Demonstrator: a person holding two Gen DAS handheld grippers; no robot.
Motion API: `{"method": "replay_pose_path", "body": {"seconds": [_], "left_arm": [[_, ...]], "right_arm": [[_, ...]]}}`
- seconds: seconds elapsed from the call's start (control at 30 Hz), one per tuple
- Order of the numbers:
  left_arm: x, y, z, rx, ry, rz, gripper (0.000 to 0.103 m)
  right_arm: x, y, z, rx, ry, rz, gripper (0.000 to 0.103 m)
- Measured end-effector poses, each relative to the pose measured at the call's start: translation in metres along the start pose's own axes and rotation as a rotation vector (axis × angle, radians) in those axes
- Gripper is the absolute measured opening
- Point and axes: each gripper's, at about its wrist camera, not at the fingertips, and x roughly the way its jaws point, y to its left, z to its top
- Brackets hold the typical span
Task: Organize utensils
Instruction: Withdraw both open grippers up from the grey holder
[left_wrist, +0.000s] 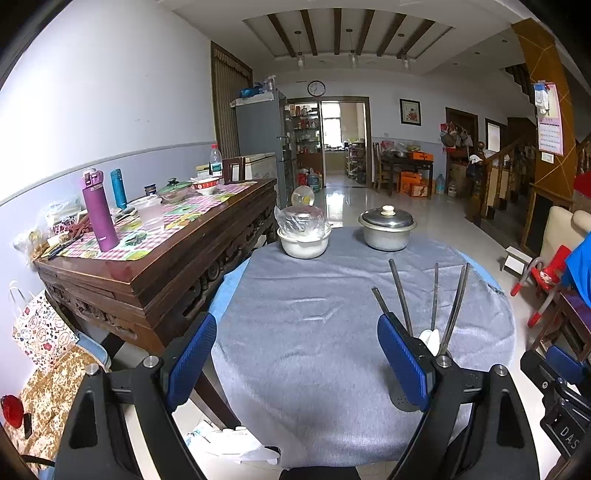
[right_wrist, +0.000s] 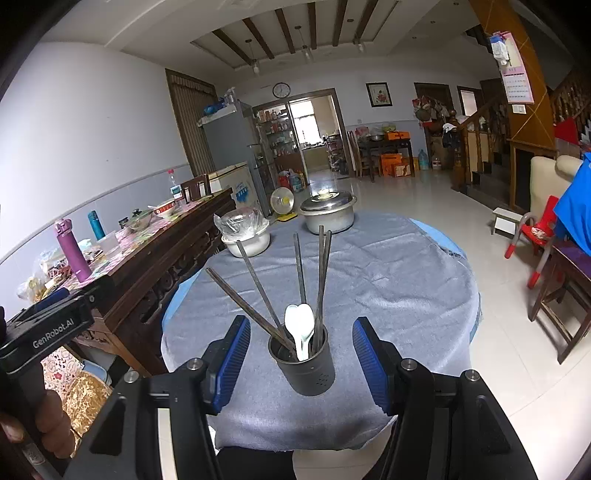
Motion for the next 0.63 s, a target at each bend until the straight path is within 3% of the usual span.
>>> {"method": "replay_pose_path", "body": {"seconds": [0.43, 0.63], "left_arm": [[0.002, 0.002, -0.003, 0.002, 0.005, -0.014, 0.089], [0.026, 0.005, 0.000, -0.009, 0.019, -0.050, 0.089]], "right_arm": [[0.004, 0.011, 0.000, -0.024, -0.014, 0.006, 0.062], [0.016, -0.006, 0.009, -0.001, -0.020, -0.015, 0.062]]}}
